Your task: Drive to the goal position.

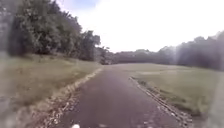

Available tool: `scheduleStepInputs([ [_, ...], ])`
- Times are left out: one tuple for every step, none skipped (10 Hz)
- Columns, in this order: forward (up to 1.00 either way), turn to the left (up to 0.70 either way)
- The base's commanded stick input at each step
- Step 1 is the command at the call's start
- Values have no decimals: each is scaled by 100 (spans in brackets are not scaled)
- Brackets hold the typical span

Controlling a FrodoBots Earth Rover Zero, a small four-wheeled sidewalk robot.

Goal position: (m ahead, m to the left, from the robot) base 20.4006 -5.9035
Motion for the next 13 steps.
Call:
scheduleStepInputs([
  [85,0],
  [85,0],
  [85,0],
  [85,0],
  [85,0],
  [85,-19],
  [85,-34],
  [85,-34],
  [85,-26],
  [85,-13],
  [85,-4],
  [85,0],
  [85,0],
])
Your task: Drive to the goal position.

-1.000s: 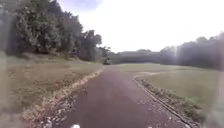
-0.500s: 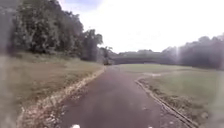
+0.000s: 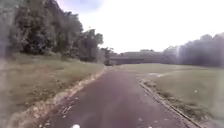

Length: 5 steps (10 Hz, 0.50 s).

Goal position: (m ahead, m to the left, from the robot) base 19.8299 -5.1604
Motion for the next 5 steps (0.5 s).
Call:
scheduleStepInputs([
  [85,0],
  [85,0],
  [85,0],
  [85,0],
  [85,0],
])
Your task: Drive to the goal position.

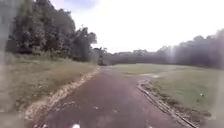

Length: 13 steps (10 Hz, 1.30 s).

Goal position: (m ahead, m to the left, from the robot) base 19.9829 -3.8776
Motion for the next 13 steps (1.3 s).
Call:
scheduleStepInputs([
  [85,0],
  [85,0],
  [85,0],
  [85,0],
  [85,0],
  [85,0],
  [85,0],
  [85,0],
  [85,0],
  [85,0],
  [85,0],
  [85,0],
  [85,0],
])
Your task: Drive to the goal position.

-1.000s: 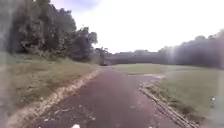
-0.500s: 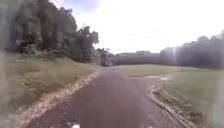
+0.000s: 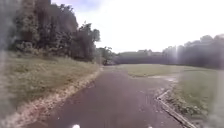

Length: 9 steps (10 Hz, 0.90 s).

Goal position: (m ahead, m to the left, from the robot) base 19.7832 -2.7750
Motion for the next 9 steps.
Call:
scheduleStepInputs([
  [85,0],
  [85,0],
  [85,0],
  [85,-2],
  [85,-12],
  [85,-23],
  [85,-34],
  [85,-34],
  [85,-29],
])
